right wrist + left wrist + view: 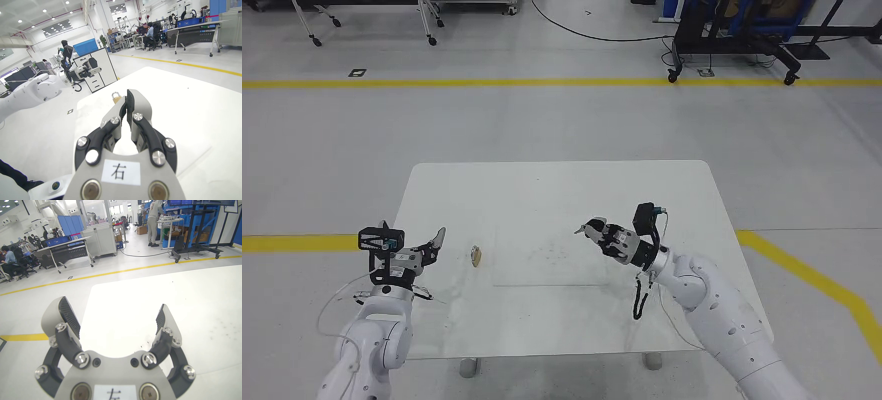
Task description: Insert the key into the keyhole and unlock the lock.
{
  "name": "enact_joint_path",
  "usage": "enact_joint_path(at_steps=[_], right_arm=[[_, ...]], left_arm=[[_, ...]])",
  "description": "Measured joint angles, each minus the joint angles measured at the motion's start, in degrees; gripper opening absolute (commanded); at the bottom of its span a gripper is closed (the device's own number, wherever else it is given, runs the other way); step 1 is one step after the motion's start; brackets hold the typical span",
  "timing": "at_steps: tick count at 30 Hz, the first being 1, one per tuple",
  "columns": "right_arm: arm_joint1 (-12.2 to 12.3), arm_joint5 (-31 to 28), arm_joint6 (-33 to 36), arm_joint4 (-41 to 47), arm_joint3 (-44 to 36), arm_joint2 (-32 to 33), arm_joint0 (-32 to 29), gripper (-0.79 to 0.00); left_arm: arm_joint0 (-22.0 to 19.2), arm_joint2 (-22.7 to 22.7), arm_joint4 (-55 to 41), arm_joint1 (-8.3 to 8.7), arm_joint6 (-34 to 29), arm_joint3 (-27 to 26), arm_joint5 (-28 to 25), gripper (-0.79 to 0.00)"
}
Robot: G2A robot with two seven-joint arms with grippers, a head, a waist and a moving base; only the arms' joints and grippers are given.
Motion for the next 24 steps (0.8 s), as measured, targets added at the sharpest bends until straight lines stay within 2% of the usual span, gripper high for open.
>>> enact_joint_path(at_steps=[5, 7, 9, 11, 13, 16, 19, 24], right_arm=[[0.0, 0.6, 0.2, 0.8, 0.8, 0.0, -0.4, -0.785], [-0.2, 0.5, 0.3, 3.6, 2.3, -0.6, -0.6, -0.785], [-0.6, -1.8, -0.7, 6.8, 4.0, -1.5, 0.0, -0.785], [-1.3, -4.3, -2.6, 11.1, 6.9, -3.1, 1.4, -0.785], [-2.3, -6.5, -3.5, 15.1, 10.1, -5.5, 3.4, -0.785], [-4.1, -8.7, -2.8, 20.6, 15.0, -9.9, 6.9, -0.785], [-5.8, -9.1, -1.6, 25.4, 18.2, -14.2, 9.7, -0.785], [-7.6, -9.1, 0.7, 33.3, 18.5, -19.5, 11.9, -0.785]], left_arm=[[0.4, 0.2, -2.8, -0.27, 0.8, -1.2, -1.2, 0.0], [1.2, -0.3, -11.3, -0.62, 0.9, -3.3, -6.9, 0.0], [1.2, -1.1, -22.9, -0.72, -2.0, -4.4, -12.6, 0.0], [-0.3, -1.2, -38.9, -0.56, -9.7, -4.3, -18.8, 0.0], [-3.5, -1.1, -53.5, -0.25, -19.5, -2.7, -22.3, 0.0], [-9.2, 0.8, -72.7, 0.07, -33.2, 0.6, -22.9, 0.0], [-13.6, 3.8, -84.6, 0.12, -42.9, 4.1, -23.0, 0.0], [-19.2, 10.6, -90.8, -0.29, -52.0, 12.0, -25.5, 0.0]])
